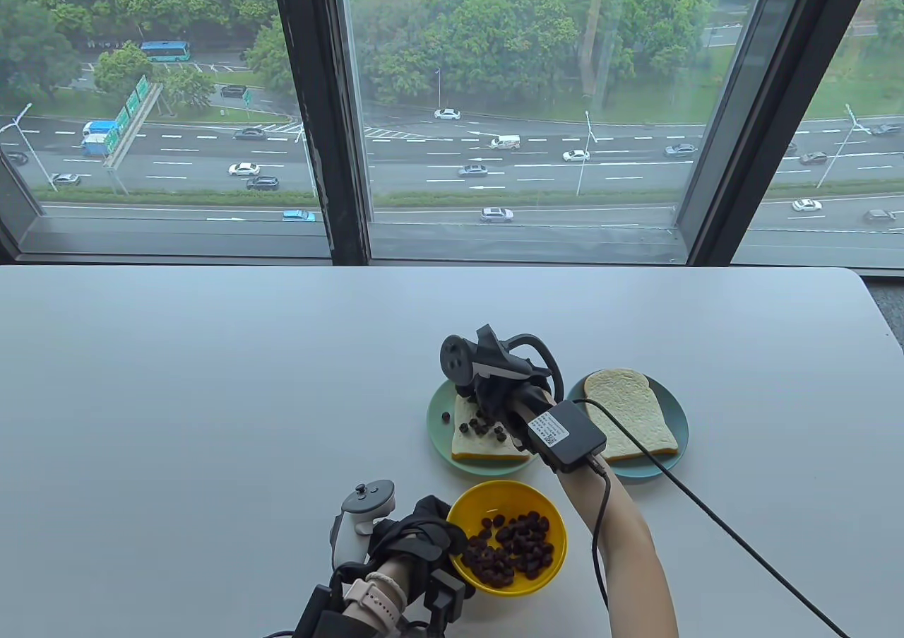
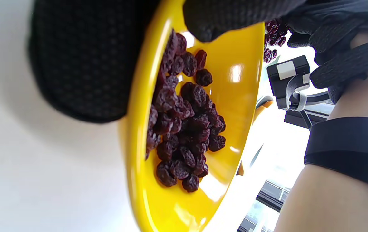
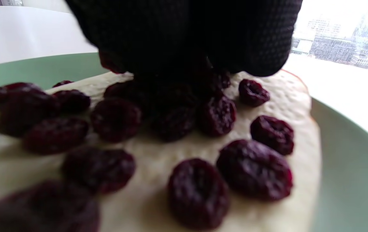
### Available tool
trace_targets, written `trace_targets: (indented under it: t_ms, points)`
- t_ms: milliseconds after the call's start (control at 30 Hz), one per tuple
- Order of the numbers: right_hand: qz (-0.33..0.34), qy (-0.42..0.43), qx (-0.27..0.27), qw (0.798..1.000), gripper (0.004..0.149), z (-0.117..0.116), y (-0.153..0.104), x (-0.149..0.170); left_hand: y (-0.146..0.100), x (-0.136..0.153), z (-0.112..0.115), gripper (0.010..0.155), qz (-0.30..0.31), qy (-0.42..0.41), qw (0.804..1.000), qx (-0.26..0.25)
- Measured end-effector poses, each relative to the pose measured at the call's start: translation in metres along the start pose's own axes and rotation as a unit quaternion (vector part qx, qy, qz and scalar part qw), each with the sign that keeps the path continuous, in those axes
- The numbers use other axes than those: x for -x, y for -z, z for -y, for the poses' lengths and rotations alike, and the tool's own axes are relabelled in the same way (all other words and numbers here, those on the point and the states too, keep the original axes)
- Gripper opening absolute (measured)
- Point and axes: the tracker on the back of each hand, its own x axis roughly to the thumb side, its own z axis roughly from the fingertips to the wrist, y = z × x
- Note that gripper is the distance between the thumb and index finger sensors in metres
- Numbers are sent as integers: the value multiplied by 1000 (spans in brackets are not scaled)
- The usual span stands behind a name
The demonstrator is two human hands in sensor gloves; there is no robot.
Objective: Sprinkle cranberries onto toast
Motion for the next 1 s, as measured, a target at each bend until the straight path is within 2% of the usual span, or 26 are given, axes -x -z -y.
trace_targets:
  t_ms: [367,500,733,867,1000]
  points:
    - [1,16,49,999,54,4,-19,16,0,1,-1,52,-2,0,1000,-4]
    - [8,21,62,998,53,7,-37,20,2,1,-2,52,-2,2,1000,-6]
    - [72,56,75,993,55,18,-96,17,2,1,-4,52,3,-2,1000,-21]
    - [137,108,39,984,60,18,-138,9,0,0,-3,52,8,-1,1000,-25]
    - [179,128,-2,976,66,9,-169,-2,-2,-3,-1,52,16,-5,999,-28]
